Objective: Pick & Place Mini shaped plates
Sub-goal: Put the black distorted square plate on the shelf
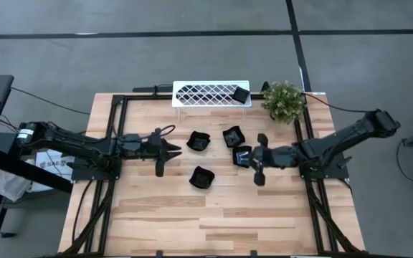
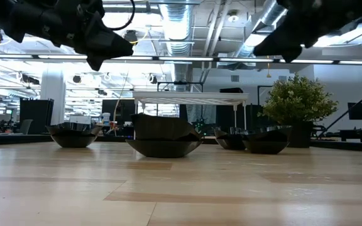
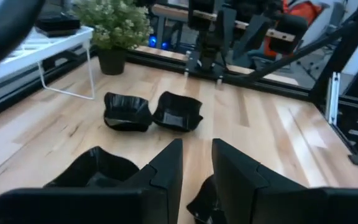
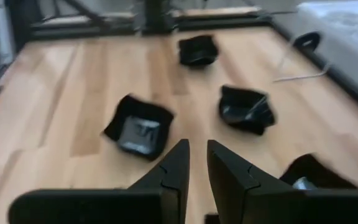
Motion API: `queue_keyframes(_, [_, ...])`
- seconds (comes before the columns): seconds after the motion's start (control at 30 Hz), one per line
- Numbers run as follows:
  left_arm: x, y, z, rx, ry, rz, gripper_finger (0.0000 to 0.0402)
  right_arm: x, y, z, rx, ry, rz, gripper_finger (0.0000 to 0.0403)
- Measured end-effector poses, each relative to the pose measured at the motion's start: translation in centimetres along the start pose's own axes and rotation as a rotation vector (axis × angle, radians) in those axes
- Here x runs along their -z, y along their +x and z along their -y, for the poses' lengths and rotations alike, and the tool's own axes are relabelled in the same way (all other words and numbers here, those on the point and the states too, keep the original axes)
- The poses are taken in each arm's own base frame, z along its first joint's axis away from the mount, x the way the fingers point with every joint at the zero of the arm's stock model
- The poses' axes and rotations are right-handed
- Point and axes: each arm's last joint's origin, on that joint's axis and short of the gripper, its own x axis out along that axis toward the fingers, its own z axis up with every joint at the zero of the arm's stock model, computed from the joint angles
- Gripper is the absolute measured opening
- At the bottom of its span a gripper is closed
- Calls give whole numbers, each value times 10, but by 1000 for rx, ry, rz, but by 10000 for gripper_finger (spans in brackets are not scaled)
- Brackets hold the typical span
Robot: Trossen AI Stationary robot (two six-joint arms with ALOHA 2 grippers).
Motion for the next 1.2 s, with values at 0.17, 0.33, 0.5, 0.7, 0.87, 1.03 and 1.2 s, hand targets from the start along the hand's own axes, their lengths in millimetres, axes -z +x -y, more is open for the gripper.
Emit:
queue_keyframes(0.17, [2,1,1,50,28,-18,88,6,-6,-12,-58,-22,-34,51])
queue_keyframes(0.33, [5,8,2,51,55,-16,88,12,-8,-14,-60,-96,-86,51])
queue_keyframes(0.5, [9,18,3,52,52,-1,88,16,-7,-9,-3,-88,-125,51])
queue_keyframes(0.7, [18,30,-1,32,49,-21,88,20,0,16,230,143,-160,51])
queue_keyframes(0.87, [23,34,-6,7,42,-50,88,26,3,35,330,350,-218,51])
queue_keyframes(1.03, [23,35,-7,2,32,-47,88,30,3,41,366,445,-255,51])
queue_keyframes(1.2, [23,35,-7,2,32,-47,88,34,6,40,355,449,-302,54])
